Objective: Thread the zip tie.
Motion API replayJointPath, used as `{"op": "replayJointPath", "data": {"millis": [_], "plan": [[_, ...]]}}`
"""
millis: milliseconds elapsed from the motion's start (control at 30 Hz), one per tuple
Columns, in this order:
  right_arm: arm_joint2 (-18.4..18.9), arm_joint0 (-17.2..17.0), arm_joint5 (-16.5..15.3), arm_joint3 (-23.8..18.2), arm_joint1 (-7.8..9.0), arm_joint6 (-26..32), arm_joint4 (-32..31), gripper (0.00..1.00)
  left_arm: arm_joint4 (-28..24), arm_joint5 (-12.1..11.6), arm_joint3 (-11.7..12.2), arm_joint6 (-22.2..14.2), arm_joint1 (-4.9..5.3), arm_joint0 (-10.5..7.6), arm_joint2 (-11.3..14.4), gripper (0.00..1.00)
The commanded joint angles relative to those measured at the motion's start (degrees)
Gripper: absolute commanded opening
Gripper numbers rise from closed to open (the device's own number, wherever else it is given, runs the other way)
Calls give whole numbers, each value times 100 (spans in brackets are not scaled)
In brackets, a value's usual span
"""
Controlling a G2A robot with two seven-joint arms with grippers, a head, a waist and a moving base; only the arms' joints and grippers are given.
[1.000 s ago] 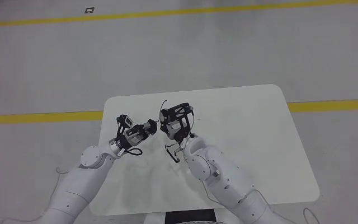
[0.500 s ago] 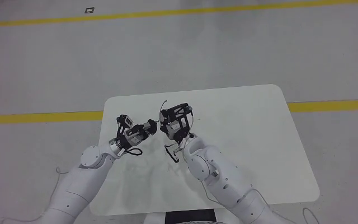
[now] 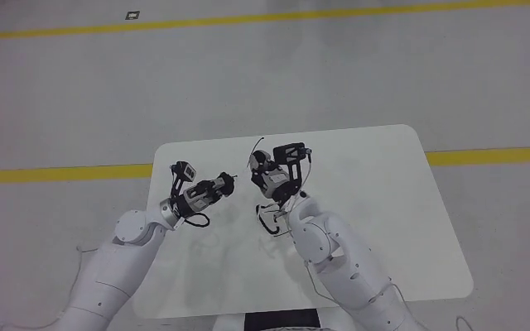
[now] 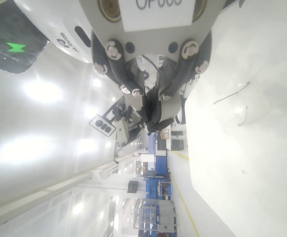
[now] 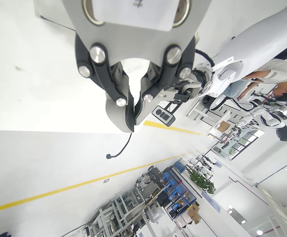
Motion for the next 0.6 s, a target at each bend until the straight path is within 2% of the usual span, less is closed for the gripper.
{"op": "replayJointPath", "data": {"millis": [0, 67, 133, 400, 567], "plan": [[39, -45, -6, -31, 10, 19, 38, 0, 201, 0, 16, -314, -36, -31, -141, 0], [68, -81, -13, -57, 18, 57, 85, 0, 310, 0, 9, -699, -97, -49, -264, 0], [87, -86, -19, -94, 26, 59, 36, 0, 451, 0, 67, -815, -127, -81, -338, 0], [87, -86, -19, -94, 26, 59, 36, 0, 451, 0, 67, -815, -127, -81, -338, 0], [87, -87, -26, -91, 27, 47, 15, 0, 528, 0, -43, -480, -181, 72, -268, 0]]}}
